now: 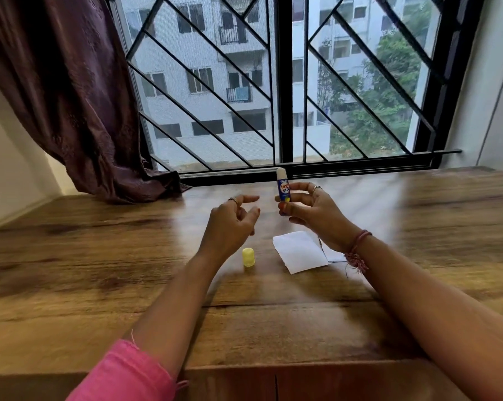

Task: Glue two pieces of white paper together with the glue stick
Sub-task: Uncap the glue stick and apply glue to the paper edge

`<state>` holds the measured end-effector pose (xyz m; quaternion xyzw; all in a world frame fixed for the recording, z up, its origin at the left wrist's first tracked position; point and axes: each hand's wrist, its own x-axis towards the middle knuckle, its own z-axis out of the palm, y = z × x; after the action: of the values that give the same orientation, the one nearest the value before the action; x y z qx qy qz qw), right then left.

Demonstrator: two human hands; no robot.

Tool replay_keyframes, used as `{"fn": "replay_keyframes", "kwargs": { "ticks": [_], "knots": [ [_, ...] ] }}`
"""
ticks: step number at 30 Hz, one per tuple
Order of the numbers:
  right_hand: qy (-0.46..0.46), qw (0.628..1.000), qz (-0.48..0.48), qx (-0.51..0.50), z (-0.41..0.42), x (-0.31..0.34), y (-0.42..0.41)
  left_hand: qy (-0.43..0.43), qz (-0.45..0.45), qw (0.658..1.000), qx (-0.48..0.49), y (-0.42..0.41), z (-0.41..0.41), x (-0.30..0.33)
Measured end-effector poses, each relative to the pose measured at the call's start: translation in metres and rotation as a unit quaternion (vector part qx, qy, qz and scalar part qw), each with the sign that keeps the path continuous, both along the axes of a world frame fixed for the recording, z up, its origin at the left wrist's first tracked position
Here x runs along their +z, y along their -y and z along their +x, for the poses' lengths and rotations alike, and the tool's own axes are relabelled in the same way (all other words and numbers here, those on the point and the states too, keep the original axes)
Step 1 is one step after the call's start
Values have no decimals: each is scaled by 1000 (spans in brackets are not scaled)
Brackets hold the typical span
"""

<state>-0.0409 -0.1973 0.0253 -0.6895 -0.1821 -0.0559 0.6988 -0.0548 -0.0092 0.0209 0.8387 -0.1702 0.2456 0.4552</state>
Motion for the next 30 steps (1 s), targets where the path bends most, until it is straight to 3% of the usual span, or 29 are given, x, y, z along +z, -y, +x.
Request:
{"fn": "replay_keyframes", "kwargs": {
  "ticks": [7, 13, 18, 25, 30],
  "knots": [
    [-12, 1000, -13, 9, -22, 5, 34, 3, 249, 961, -117, 0, -41, -17],
    [-40, 999, -29, 16, -51, 6, 88, -33, 300, 945, -127, -1, -49, -22],
    [-76, 996, 37, 6, -67, -9, 118, -15, 384, 922, -52, 5, -56, -26],
    [-117, 990, 72, -12, -73, -14, 115, 11, 383, 922, -52, 6, -87, -30],
    [-138, 989, 56, 15, -78, -15, 107, 54, 326, 941, -72, 0, -116, -29]
  ]
}}
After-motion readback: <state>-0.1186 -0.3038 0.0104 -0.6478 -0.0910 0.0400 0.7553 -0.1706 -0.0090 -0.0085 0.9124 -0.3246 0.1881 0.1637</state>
